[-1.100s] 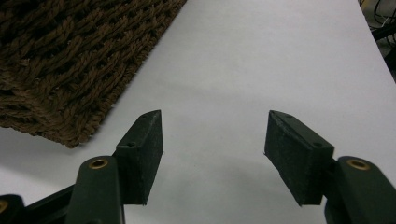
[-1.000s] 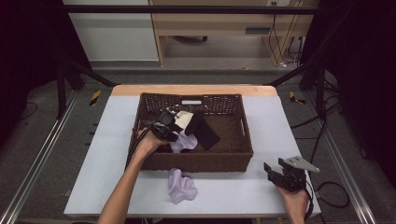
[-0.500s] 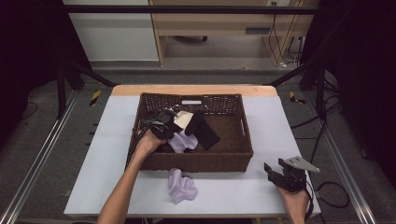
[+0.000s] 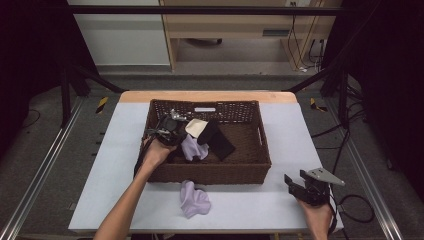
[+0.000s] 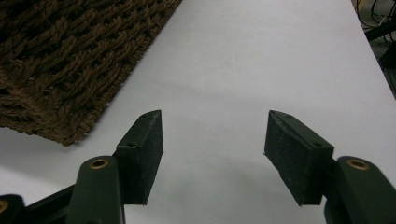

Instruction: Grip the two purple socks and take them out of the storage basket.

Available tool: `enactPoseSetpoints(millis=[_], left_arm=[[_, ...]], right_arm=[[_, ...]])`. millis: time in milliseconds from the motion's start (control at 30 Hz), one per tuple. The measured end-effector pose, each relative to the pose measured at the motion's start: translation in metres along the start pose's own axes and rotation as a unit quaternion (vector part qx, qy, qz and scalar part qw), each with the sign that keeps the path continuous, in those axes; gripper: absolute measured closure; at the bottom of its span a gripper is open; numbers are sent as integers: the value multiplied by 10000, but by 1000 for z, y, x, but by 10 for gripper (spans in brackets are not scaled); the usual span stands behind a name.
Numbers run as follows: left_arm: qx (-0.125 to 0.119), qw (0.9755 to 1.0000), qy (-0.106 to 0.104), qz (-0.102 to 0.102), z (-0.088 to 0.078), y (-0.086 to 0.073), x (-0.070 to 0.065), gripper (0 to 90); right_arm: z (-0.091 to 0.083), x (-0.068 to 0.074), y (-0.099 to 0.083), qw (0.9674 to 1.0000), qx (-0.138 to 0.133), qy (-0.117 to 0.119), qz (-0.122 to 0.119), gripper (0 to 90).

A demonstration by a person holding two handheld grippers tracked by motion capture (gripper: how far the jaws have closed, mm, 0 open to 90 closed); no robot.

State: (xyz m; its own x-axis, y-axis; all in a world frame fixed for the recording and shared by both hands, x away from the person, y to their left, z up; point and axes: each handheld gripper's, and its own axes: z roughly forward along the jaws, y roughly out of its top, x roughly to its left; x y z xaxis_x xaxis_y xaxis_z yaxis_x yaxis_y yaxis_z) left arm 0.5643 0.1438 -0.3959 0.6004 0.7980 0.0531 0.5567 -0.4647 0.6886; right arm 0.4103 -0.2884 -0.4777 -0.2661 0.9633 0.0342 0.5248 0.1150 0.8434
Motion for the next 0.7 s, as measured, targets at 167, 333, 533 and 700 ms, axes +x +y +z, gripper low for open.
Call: enactPoseSetpoints(millis=[167, 333, 533, 700], left_arm=[[-577, 9983, 12, -124, -18, 3, 2, 864], [-1089, 9939, 16, -152, -43, 8, 1, 866], [-1495, 9887, -19, -130, -68, 13, -1, 867], [-1881, 9820, -159, 2, -98, 18, -8, 867]], right_arm=[[1, 0, 0, 10000, 21, 11, 15, 373], [0, 1, 1, 10000, 13, 23, 45, 375], [0, 1, 1, 10000, 7, 16, 34, 375], [0, 0, 1, 10000, 11, 13, 53, 375]])
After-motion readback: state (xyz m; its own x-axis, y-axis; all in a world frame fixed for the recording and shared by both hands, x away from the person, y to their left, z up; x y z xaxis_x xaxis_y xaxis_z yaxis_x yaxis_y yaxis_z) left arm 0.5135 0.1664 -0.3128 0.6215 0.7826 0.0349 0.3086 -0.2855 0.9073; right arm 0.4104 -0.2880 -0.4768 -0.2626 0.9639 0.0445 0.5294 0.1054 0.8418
